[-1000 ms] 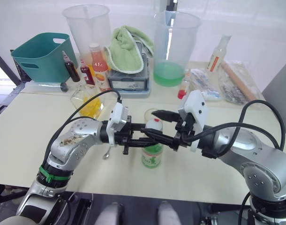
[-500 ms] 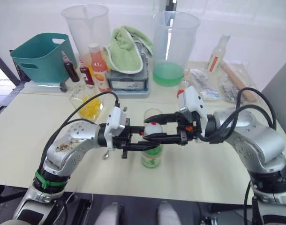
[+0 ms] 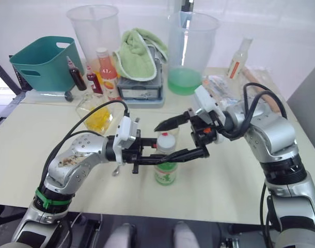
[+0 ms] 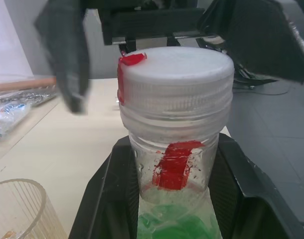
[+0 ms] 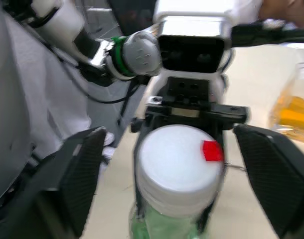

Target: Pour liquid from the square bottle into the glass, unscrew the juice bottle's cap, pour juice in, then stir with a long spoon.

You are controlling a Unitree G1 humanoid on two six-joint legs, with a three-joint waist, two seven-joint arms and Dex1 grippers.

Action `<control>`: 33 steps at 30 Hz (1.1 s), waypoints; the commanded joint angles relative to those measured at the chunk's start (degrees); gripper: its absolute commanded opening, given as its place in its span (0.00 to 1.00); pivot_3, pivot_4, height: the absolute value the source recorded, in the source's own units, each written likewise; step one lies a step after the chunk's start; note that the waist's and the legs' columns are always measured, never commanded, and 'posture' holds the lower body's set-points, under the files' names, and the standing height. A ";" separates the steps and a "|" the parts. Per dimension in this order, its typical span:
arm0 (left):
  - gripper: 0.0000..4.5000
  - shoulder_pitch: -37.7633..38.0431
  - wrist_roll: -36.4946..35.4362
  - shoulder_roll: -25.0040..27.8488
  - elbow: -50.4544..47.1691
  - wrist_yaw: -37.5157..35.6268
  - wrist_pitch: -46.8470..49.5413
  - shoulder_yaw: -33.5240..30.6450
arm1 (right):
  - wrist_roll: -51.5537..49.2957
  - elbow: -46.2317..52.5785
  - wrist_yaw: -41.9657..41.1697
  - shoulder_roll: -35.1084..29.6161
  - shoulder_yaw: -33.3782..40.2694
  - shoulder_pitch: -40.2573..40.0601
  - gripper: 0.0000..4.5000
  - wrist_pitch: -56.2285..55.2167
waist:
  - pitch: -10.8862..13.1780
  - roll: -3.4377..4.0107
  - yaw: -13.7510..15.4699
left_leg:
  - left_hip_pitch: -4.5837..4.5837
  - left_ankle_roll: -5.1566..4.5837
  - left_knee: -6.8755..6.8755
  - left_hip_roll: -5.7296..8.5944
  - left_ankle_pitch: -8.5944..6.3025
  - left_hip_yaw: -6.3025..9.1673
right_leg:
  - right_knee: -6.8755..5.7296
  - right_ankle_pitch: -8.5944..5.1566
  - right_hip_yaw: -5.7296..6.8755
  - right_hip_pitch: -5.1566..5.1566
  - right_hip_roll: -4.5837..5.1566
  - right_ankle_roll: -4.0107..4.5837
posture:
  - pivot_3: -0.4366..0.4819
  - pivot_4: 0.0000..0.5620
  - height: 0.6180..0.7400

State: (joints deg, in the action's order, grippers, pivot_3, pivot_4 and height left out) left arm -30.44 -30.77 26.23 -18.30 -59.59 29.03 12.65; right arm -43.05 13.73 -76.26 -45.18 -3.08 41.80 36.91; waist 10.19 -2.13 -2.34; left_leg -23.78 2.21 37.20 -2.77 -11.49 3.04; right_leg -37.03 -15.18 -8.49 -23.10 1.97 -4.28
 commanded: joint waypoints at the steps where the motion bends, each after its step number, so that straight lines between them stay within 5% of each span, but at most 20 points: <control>1: 0.32 0.93 0.10 0.72 0.97 -1.19 1.95 1.90 | -6.08 11.74 10.58 -0.86 8.96 -6.49 0.99 5.07 | 0.00 0.00 0.15 | -0.02 0.00 -0.02 0.00 0.00 0.02 | 0.00 0.01 0.02 -0.01 0.00 0.04 | 0.48 0.27 0.89; 11: 0.32 -0.94 0.31 -0.49 3.89 -3.92 0.12 3.33 | -16.98 32.37 39.87 1.53 17.68 -22.36 0.99 13.49 | -0.01 0.01 -0.16 | 0.04 0.04 -0.08 0.01 0.03 0.00 | -0.04 -0.11 -0.01 0.01 0.00 -0.12 | 0.48 0.27 0.89; 20: 0.32 -2.38 1.28 -2.02 6.22 -5.61 -0.87 4.23 | -21.89 35.79 56.36 2.84 16.54 -23.78 0.99 13.91 | -0.01 0.01 0.06 | 0.03 0.04 -0.08 0.02 0.03 0.00 | 0.00 -0.11 -0.02 0.02 0.00 -0.13 | 0.48 0.27 0.89; 29: 0.32 -2.49 2.23 -2.40 7.06 -5.46 -1.29 3.77 | -23.71 34.79 57.81 -1.09 14.03 -22.54 0.37 13.96 | -0.01 0.01 0.10 | 0.03 0.04 -0.08 0.02 0.04 0.00 | 0.01 -0.11 -0.02 0.04 0.01 -0.12 | 0.48 0.27 0.89; 33: 0.32 -2.21 2.40 -2.29 6.83 -4.71 -1.24 3.44 | -21.36 32.31 53.42 -3.11 12.27 -21.31 0.37 13.23 | -0.02 0.01 0.09 | 0.04 0.04 -0.07 0.02 0.04 0.00 | 0.01 -0.11 -0.02 0.05 0.01 -0.12 | 0.48 0.27 0.89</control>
State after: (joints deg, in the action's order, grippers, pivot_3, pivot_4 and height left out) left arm -33.53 -29.44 23.92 -12.15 -64.19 26.68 14.24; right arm -65.86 46.46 -20.94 -47.25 9.74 19.93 50.54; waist 10.17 -2.12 -2.25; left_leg -23.74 2.25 37.13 -2.75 -11.45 3.04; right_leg -37.01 -15.29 -8.51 -23.04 1.98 -4.40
